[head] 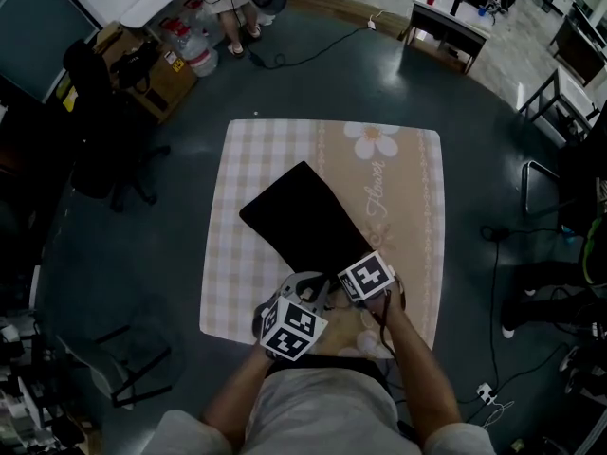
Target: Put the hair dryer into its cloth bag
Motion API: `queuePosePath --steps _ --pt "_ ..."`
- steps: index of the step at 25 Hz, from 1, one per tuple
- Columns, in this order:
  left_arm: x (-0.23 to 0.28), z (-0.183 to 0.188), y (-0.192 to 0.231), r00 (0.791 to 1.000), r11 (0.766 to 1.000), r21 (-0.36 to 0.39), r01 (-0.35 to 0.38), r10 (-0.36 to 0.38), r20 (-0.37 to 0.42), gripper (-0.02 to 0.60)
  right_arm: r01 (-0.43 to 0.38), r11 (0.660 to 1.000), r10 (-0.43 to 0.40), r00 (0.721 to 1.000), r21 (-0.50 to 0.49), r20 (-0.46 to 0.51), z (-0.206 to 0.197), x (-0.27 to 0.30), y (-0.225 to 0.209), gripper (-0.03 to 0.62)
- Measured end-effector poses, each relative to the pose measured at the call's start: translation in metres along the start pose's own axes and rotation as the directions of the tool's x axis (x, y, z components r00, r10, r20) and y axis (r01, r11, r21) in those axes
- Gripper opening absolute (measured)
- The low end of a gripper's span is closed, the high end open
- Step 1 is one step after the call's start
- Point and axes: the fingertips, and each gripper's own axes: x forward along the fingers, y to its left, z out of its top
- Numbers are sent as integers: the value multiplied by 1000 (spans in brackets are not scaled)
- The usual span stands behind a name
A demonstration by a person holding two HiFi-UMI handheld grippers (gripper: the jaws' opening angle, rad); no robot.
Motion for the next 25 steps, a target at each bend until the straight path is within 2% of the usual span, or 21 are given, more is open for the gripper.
queuePosePath --steps 13,25 --pt "-1 -3 3 1000 1000 -14 0 0 -6 15 -34 997 31 999 69 44 6 11 -2 225" --pt "-1 -5 7 1000 1000 -14 -8 8 -15 15 -37 996 31 996 83 80 17 18 -5 225"
